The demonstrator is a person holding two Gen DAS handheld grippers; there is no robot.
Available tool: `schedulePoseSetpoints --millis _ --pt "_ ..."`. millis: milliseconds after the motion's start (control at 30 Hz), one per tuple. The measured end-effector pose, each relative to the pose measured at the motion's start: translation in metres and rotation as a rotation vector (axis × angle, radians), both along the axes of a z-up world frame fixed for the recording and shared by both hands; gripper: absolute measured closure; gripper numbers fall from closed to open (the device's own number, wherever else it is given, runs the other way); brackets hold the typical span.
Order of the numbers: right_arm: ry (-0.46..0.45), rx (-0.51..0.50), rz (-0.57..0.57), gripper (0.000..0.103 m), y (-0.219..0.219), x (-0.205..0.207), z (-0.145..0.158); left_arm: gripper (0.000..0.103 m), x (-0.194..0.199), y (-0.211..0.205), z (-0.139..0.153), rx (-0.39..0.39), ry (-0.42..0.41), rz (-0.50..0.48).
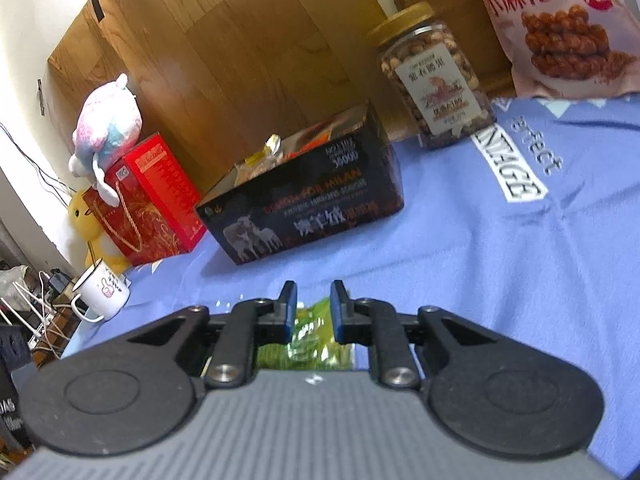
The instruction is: Organize snacks
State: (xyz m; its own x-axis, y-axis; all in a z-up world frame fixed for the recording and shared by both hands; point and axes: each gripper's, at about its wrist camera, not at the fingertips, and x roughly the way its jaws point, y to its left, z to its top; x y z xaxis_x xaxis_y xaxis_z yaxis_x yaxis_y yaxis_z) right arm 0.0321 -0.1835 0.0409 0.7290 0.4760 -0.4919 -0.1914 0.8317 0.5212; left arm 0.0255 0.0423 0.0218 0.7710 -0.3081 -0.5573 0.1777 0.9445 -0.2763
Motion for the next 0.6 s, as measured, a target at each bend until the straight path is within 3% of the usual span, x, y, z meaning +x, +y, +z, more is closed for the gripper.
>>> schedulePoseSetpoints --millis 67,233,600 --pt "0.022 -0.004 0.002 0.083 -0.003 -0.002 -0.004 0.062 0.001 0.001 -0.001 -0.021 0.015 -0.020" --pt "0.074 0.025 0.024 0.082 -0.012 -0.005 -0.012 0.062 0.000 0.000 -0.002 -0.094 0.036 -0.085" --pt "0.184 0.131 0.024 0.082 -0.025 0.012 -0.024 0.062 0.027 0.007 -0.021 -0.445 0.209 -0.198"
